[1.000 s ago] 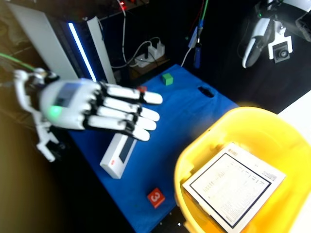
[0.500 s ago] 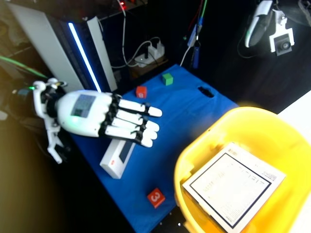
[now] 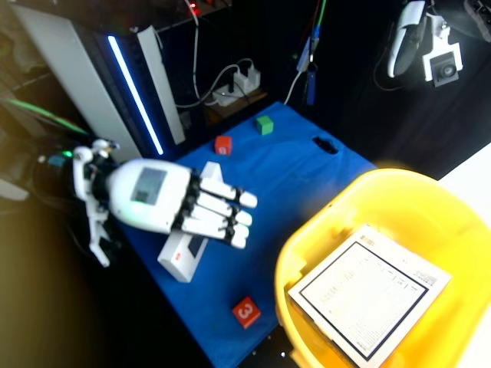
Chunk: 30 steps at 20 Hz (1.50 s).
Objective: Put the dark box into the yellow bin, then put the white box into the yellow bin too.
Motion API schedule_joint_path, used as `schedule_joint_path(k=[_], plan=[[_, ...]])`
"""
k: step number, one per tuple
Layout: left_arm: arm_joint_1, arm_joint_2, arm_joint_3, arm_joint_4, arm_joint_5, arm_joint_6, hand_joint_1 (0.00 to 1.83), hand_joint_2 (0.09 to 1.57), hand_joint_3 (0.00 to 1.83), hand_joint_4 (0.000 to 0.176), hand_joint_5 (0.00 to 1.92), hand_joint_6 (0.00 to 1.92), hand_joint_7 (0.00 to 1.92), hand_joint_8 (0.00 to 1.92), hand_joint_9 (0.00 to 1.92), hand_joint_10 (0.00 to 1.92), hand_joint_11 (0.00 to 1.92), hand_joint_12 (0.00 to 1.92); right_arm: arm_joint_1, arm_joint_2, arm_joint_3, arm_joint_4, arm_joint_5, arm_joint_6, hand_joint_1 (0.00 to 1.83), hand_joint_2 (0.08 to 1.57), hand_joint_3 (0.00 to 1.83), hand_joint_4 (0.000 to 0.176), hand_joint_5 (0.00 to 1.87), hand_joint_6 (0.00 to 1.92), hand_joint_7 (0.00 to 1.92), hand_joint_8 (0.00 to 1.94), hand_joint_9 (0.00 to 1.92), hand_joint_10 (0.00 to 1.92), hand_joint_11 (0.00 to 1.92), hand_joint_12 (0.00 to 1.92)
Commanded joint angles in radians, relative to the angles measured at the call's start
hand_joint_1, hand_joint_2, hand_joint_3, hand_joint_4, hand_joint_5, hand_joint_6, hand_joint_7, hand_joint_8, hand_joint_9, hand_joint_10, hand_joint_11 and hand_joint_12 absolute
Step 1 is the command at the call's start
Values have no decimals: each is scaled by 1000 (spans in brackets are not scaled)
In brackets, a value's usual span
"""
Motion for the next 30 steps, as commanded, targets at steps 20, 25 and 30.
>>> schedule_joint_path(k=[20,25,30], plan=[[20,13,-13,-51,-92,-2,964,777,1,117,204,1,157,6,53,1,5,3,72,-48,41,-41,86,22,1386,1090,0,0,937,893,1083,750,978,1234,761,1328],[34,13,-13,-58,-85,6,990,789,3,31,173,5,163,4,84,9,40,22,149,-48,55,-77,86,22,1197,1048,1,0,1120,747,1012,1452,986,1753,957,1905],[52,10,-13,-68,-85,21,981,749,0,46,188,0,182,4,85,2,62,63,250,-56,69,-126,86,22,1228,1070,0,0,1072,788,929,1438,845,1780,827,1805]])
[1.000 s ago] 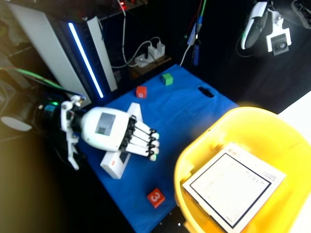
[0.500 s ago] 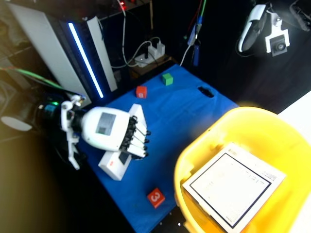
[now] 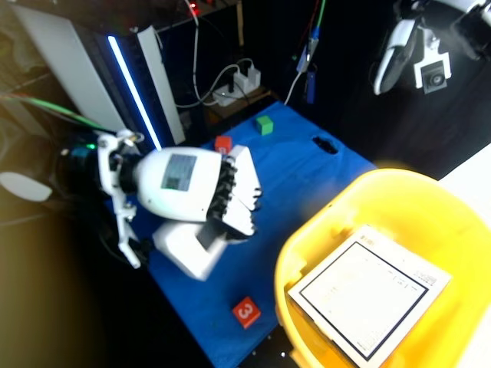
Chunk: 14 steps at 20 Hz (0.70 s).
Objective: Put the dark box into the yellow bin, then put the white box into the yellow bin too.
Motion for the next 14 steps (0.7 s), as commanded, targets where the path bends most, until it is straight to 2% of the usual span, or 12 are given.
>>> schedule_joint_path(k=[1,2,3,4,5,6,7,9,10,11,12,14], plan=[[-8,0,-1,-53,-98,2,982,735,0,72,200,5,185,4,99,7,67,71,23,-5,0,-2,127,-1,1260,1136,0,0,1036,624,904,1387,831,1590,722,1804],[-5,-4,1,-53,-96,4,982,735,0,72,200,5,185,4,99,7,67,71,43,-6,0,-15,127,-1,1260,1136,0,0,1036,624,904,1387,831,1590,722,1804],[0,-9,5,-53,-96,5,1008,740,0,65,210,8,164,0,87,1,50,67,61,-8,1,-29,127,-1,1275,1102,0,0,1065,603,1005,1214,895,1358,715,1678],[4,-13,8,-54,-96,5,1008,748,0,76,202,4,152,0,75,0,17,55,76,-11,2,-41,127,-1,1277,1067,0,0,1080,655,1117,969,981,1129,746,1532],[11,-19,14,-58,-96,5,1036,769,5,64,173,2,123,0,59,0,1,16,97,-14,4,-56,127,-3,1291,1048,0,0,1126,545,1169,902,1023,972,723,1510],[15,-22,17,-60,-97,5,1036,769,5,64,173,2,123,0,59,0,1,16,112,-17,6,-64,126,-7,1291,1048,0,0,1126,545,1169,902,1023,972,723,1510],[17,-24,18,-61,-97,5,997,763,1,91,176,3,114,0,65,3,17,15,128,-19,8,-71,124,-13,1295,1029,0,0,1189,434,1215,812,1095,1046,882,1490],[22,-25,19,-62,-98,5,995,767,2,82,168,0,115,0,68,4,18,15,170,-24,9,-87,118,-37,1296,1025,0,0,1214,376,1214,824,1099,1056,878,1503],[23,-25,19,-62,-98,5,1008,770,4,79,164,0,104,0,57,0,6,10,180,-25,9,-89,115,-45,1220,1020,0,0,1215,526,1107,1142,1033,1481,894,1817],[24,-25,19,-63,-99,5,1028,774,5,98,145,0,101,0,29,0,0,1,195,-28,10,-91,110,-64,1199,1029,2,0,1181,619,1046,1177,962,1604,864,1853],[25,-26,19,-63,-100,5,1033,778,5,99,137,0,105,2,26,1,0,0,204,-30,12,-91,107,-77,1191,1034,1,0,1164,657,1020,1123,930,1548,819,1832],[28,-26,18,-64,-102,5,1059,818,19,66,104,0,96,0,18,0,0,0,219,-38,23,-91,103,-83,1281,1047,0,0,1154,498,1136,960,955,1392,840,1696]])
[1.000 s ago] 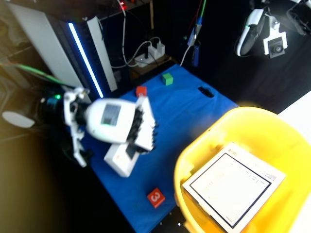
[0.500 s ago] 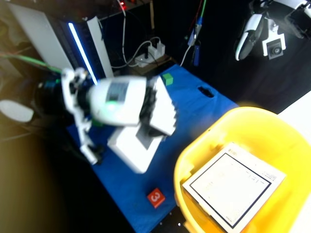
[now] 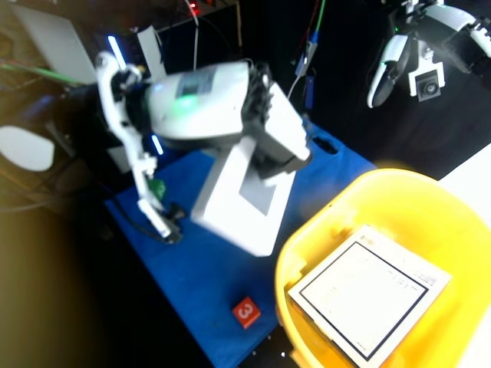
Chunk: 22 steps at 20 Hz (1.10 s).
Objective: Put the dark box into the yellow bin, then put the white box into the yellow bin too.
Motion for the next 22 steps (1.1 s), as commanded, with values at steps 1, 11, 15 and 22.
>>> schedule_joint_path(k=[1,11,15,22], plan=[[-8,1,5,-49,-105,-4,1058,823,19,55,100,0,95,0,28,5,0,0,24,-2,10,14,113,-9,1206,1039,0,0,1158,634,1025,1397,962,1760,944,1876],[6,-5,-12,-50,-109,-6,923,771,0,75,56,5,93,6,71,13,100,53,98,-51,86,14,103,-20,1261,1063,2,0,1177,444,1041,1153,869,1495,633,1887],[9,-21,-13,-57,-141,-19,930,807,9,49,55,3,124,0,119,1,75,63,106,-92,142,-2,103,-26,1264,1070,0,0,1299,402,912,1096,660,985,360,1679],[12,-28,-50,-67,-232,-33,1006,820,9,59,76,3,71,4,53,10,11,40,107,-132,222,1,103,-27,1191,997,0,0,1289,430,732,1480,580,1776,450,1920]])
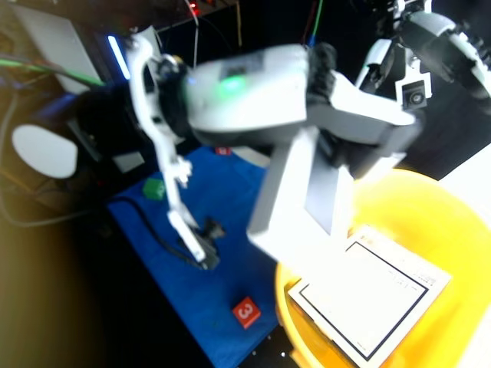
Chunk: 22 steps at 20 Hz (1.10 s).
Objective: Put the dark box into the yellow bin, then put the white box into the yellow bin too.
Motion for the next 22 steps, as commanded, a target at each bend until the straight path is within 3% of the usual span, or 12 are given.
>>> schedule_joint_path(k=[1,3,4,5,6,8,9,10,11,15,19,22], plan=[[-7,-2,-7,-47,-140,-10,1009,820,8,51,81,4,84,8,64,12,2,39,20,0,9,14,120,-5,1255,1054,7,0,1266,329,931,1262,691,1388,432,1749],[-7,-2,-15,-47,-166,-11,941,783,0,49,89,6,117,14,60,5,25,19,20,0,17,14,120,-5,1269,1037,2,0,1315,247,1082,980,962,836,558,1501],[-6,-2,-20,-48,-178,-11,941,783,0,49,89,6,117,14,60,5,25,19,20,0,20,14,120,-5,1269,1037,2,0,1315,247,1082,980,962,836,558,1501],[-6,-2,-22,-48,-185,-11,996,779,0,41,83,2,108,7,54,1,5,11,20,0,26,14,120,-5,1270,1052,2,0,1339,161,1025,1096,820,1133,568,1544],[-4,-2,-25,-48,-194,-11,1008,774,0,52,85,2,106,5,37,0,0,1,20,0,33,14,120,-5,1269,1028,3,0,1331,215,1119,905,880,1097,598,1541],[-3,-3,-28,-48,-208,-11,1012,764,0,66,89,4,103,3,39,2,0,0,20,-9,50,16,117,-5,1272,1025,0,0,1085,737,1358,375,1068,526,747,1107],[-3,-3,-31,-48,-218,-12,1014,760,0,62,94,6,110,5,49,6,0,0,20,-11,54,22,110,-5,1203,940,0,0,864,286,1054,103,1023,185,784,730],[-3,-3,-32,-48,-221,-12,1014,760,0,62,94,6,110,5,49,6,0,0,20,-11,56,23,103,-5,1203,940,0,0,864,286,1054,103,1023,185,784,730],[-3,-3,-34,-48,-225,-12,1010,753,0,63,93,4,101,1,37,1,0,0,20,-15,61,23,93,-5,1155,875,2,0,779,15,868,4,868,9,755,334],[-3,-6,-36,-48,-238,-14,1010,759,0,42,80,0,111,3,39,0,5,2,20,-20,79,22,57,-5,1115,862,2,0,793,3,793,0,747,0,669,186],[-1,-7,-36,-48,-244,-15,988,741,0,64,89,4,123,6,46,5,0,0,20,-31,102,19,22,-5,1065,794,0,1,682,0,686,0,623,0,513,115],[1,-7,-38,-49,-245,-17,984,752,0,81,80,2,121,4,61,10,22,10,20,-32,104,20,16,-5,1077,782,0,49,618,0,630,0,597,0,443,82]])
